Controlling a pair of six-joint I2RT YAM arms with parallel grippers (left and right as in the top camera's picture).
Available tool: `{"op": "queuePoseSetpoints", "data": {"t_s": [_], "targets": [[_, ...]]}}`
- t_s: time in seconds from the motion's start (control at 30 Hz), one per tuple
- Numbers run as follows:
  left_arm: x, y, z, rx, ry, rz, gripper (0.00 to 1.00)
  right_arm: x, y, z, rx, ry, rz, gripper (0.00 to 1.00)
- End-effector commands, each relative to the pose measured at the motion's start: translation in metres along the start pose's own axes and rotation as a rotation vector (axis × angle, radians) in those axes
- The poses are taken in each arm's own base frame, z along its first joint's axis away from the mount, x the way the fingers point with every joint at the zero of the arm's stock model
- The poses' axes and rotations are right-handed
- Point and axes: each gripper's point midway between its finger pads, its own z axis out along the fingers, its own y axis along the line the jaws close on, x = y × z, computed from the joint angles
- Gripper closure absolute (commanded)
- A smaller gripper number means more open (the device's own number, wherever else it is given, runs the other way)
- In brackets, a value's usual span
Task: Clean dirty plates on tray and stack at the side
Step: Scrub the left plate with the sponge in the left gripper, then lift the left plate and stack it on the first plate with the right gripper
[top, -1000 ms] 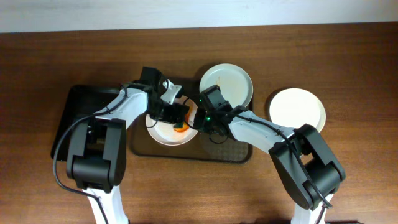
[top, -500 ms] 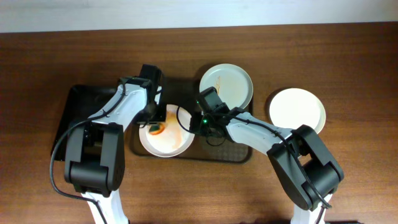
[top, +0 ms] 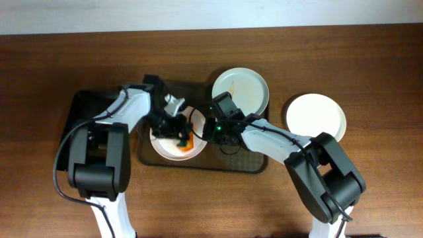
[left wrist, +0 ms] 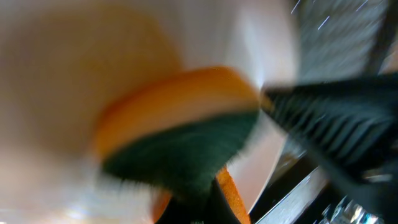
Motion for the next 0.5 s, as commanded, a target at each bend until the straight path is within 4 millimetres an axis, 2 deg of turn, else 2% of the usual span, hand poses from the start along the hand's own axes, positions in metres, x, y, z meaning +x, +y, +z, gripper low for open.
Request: {"op": "queuePoseSetpoints", "data": {"t_s": [0.0,0.07,0.13,0.17,0.2,0.23,0.27,0.3,0.33,0.37,0.47], "targets": [[-0.056,-0.013,-0.062,0.14,-0.201,0.044,1.0,0.0,-0.005,0.004,0.015,0.004,0.005,0.96],[-0.076,-0.007,-0.105,0.13,-0.289,0.04,1.0,-0.003,-0.007,0.004,0.029,-0.012,-0.014,0.96],[-0.086,-0.003,-0.128,0.118,-0.34,0.043,1.0,-0.008,-0.008,0.004,0.038,-0.036,-0.019,0.96],[-0.087,0.003,-0.131,0.091,-0.347,0.036,1.0,-0.01,-0.006,0.004,0.029,-0.045,-0.054,0.93],[-0.083,0.021,-0.129,-0.01,-0.327,0.01,1.0,-0.012,-0.004,0.004,0.024,-0.05,-0.065,0.9],[-0.08,0.033,-0.128,-0.083,-0.311,-0.017,1.0,-0.012,-0.003,0.004,0.021,-0.051,-0.075,0.96],[-0.079,0.037,-0.127,-0.113,-0.301,-0.021,1.0,-0.01,0.0,0.004,0.0,-0.035,-0.096,0.96],[-0.077,0.042,-0.127,-0.147,-0.292,-0.027,1.0,-0.006,0.013,-0.001,-0.071,0.017,-0.146,0.96],[-0.075,0.047,-0.127,-0.174,-0.285,-0.034,1.0,-0.007,0.025,-0.012,-0.134,0.066,-0.196,0.96],[-0.074,0.051,-0.127,-0.196,-0.277,-0.04,1.0,-0.014,0.028,-0.028,-0.142,0.087,-0.226,0.96],[-0.066,0.063,-0.128,-0.268,-0.246,-0.063,1.0,-0.035,0.024,-0.09,-0.027,0.067,-0.34,0.96]]}}
